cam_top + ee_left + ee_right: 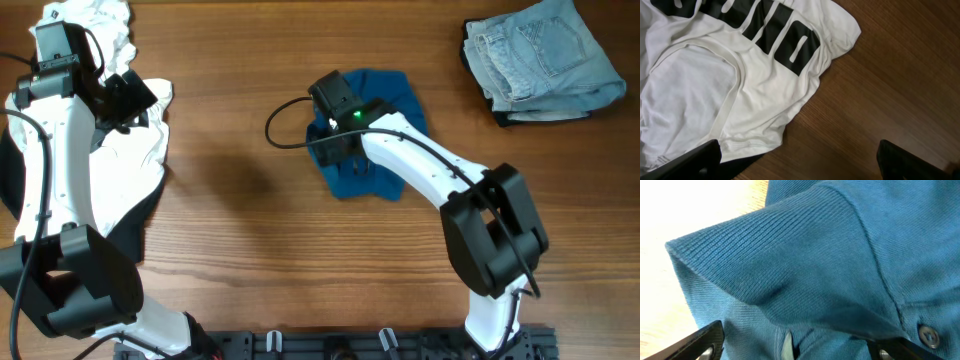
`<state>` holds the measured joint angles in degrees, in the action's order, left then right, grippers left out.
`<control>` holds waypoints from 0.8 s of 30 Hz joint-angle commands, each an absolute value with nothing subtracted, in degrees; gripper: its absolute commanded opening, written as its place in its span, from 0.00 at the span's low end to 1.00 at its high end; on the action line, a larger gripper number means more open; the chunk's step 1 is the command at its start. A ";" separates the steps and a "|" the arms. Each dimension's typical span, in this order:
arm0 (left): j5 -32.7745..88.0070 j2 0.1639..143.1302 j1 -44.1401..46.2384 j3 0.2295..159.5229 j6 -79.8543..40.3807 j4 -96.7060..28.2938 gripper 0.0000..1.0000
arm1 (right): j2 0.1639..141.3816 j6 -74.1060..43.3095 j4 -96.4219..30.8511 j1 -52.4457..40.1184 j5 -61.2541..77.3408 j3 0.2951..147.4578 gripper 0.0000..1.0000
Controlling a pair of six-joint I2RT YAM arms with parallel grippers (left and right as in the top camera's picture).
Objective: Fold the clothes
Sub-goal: 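Grasp the folded teal bundle with the right gripper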
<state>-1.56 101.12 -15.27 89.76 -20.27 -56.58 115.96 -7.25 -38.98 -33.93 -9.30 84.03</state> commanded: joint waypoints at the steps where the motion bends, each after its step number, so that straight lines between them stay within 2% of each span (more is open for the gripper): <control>1: -0.89 101.82 -15.29 90.21 -19.94 -56.58 1.00 | 120.88 -3.99 -39.33 -33.98 -12.14 83.74 0.89; 10: -0.89 101.82 -15.29 90.21 -19.94 -56.60 1.00 | 124.44 -6.20 -39.97 -33.91 -18.94 83.74 0.87; 12: -0.89 101.82 -15.29 90.21 -19.94 -56.60 1.00 | 124.49 -6.46 -39.97 -33.80 -22.20 83.74 0.78; 14: -0.89 101.82 -15.29 90.21 -19.94 -56.60 1.00 | 124.49 -6.50 -39.97 -33.50 -24.40 83.74 0.57; 16: -0.89 101.82 -15.29 90.21 -19.94 -56.58 1.00 | 124.49 -7.84 -39.97 -32.93 -24.84 83.74 0.17; 17: -0.89 101.82 -15.29 90.21 -19.94 -56.58 1.00 | 124.49 -8.78 -39.99 -32.71 -24.73 83.74 0.05; 24: -0.89 102.21 -15.29 90.21 -19.94 -56.55 1.00 | 122.10 -11.81 -45.39 -30.24 -17.91 89.27 0.04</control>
<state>-1.56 101.27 -15.27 89.76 -20.27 -56.55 121.49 -9.21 -41.58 -32.77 -19.70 86.15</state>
